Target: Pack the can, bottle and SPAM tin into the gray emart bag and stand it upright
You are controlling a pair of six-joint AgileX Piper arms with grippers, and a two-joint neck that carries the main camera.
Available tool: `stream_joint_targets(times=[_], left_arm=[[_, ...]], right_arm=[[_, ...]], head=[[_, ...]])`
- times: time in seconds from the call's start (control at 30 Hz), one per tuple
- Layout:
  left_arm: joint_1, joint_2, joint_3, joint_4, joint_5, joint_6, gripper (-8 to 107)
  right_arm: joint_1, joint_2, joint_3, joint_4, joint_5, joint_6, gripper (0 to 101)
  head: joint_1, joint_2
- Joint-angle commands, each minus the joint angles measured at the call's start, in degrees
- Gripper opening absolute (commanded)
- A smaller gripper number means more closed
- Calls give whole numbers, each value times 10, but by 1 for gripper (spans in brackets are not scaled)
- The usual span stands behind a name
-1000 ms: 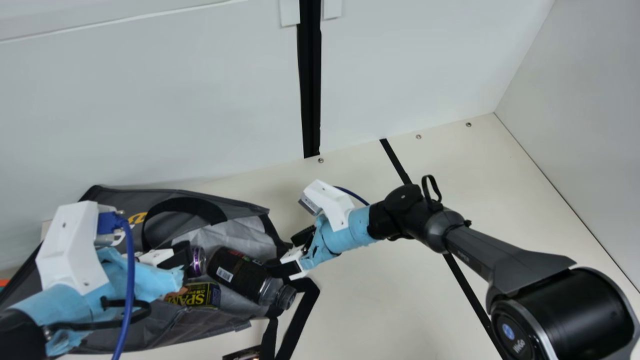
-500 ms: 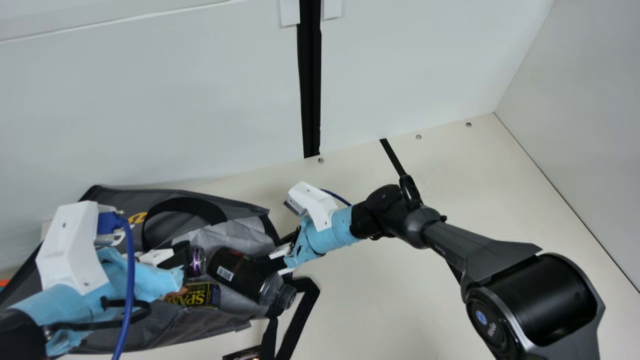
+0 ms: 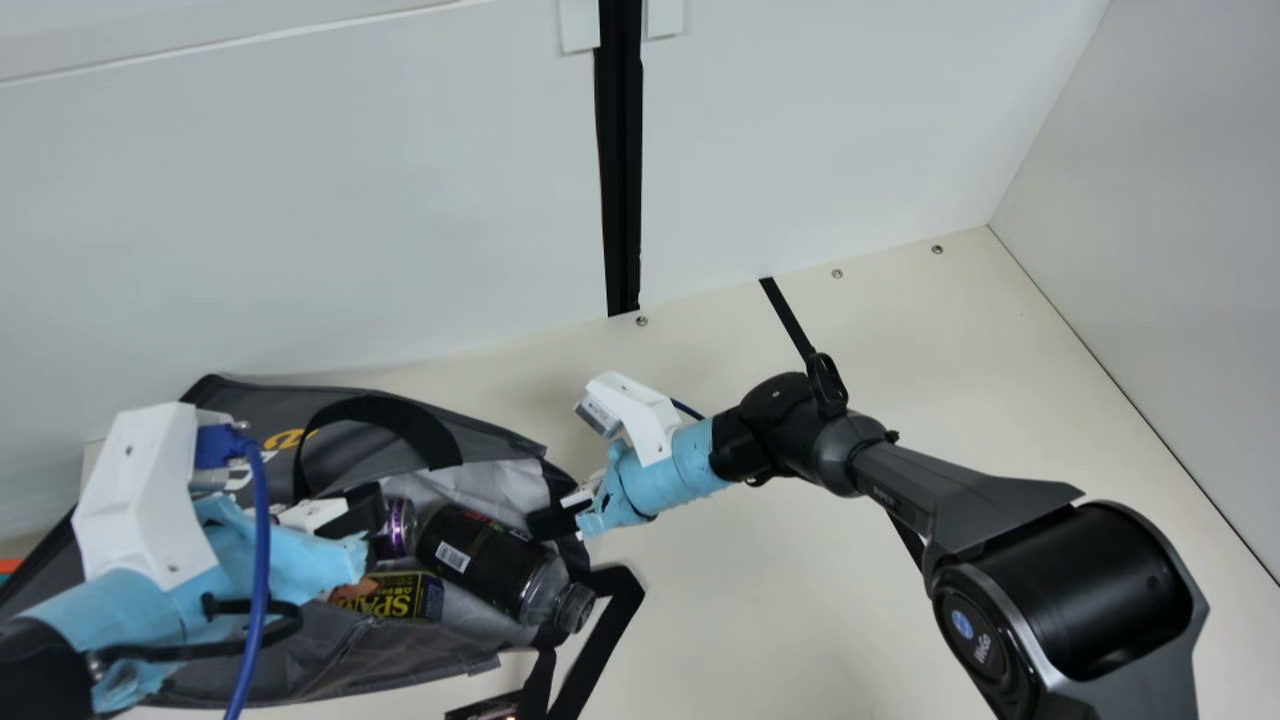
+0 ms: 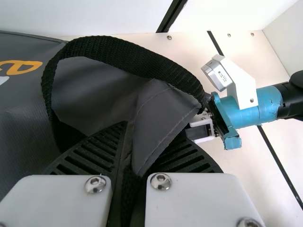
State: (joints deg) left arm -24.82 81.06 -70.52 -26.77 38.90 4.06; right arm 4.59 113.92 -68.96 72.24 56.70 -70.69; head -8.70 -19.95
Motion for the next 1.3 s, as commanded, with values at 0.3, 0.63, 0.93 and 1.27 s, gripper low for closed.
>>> stream_joint_targets(times=[0.3, 0.63, 0.93, 1.27], left_arm=[[-4, -14, 13, -21, -9, 10, -8], [-3, -4, 11, -107, -38, 66, -8], [-7, 9, -5, -191, -51, 125, -8], [-21, 21, -27, -257, -56, 159, -8]], right_arm=[[-28, -31, 16, 20, 75, 28, 0], [-58, -83, 38, 33, 132, 47, 0], [-51, -132, 67, 56, 132, 57, 0], [-52, -192, 85, 61, 132, 87, 0]], head=[[-13, 0], [-13, 0], [-13, 0], [-13, 0]])
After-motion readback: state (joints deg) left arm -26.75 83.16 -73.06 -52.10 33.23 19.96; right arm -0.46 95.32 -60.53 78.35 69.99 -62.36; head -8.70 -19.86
